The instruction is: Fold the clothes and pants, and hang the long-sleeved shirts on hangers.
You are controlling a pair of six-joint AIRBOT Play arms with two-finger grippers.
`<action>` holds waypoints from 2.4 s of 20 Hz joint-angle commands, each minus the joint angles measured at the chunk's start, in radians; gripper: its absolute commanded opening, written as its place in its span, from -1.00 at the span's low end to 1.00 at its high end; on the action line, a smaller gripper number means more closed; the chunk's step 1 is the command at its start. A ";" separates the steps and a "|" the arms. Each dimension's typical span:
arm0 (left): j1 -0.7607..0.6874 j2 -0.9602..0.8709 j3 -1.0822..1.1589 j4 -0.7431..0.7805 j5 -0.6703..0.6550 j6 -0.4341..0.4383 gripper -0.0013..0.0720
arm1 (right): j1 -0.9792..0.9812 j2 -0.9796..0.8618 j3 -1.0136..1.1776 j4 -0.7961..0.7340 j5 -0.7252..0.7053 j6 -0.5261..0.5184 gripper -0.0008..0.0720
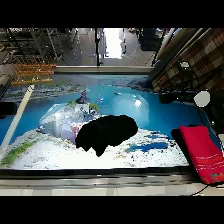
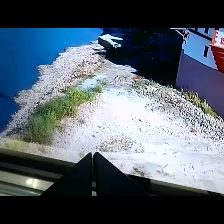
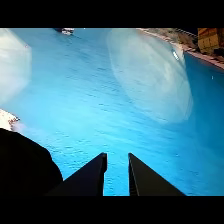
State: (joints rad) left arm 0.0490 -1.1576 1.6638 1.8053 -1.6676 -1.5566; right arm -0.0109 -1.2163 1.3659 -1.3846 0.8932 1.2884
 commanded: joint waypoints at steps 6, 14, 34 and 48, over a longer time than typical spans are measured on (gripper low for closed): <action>0.001 0.000 0.001 0.000 0.000 0.000 -0.94 | 0.001 0.001 0.001 0.000 0.000 0.000 -0.46; 0.001 -0.006 0.001 -0.011 0.205 0.000 -0.93 | 0.001 0.001 0.001 0.021 -0.005 0.004 -0.46; -0.193 -0.140 -0.739 -0.768 0.815 0.503 0.96 | 0.016 0.039 -0.681 0.709 0.110 -0.207 0.47; -0.212 -0.366 -0.499 -0.849 0.828 0.675 -0.95 | 0.237 -0.262 -0.159 0.346 0.215 0.164 -0.93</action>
State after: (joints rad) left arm -0.1932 -1.5558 1.1324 0.9699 -0.7372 -0.9543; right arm 0.2523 -1.5356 1.1187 -0.8230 0.8974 1.3369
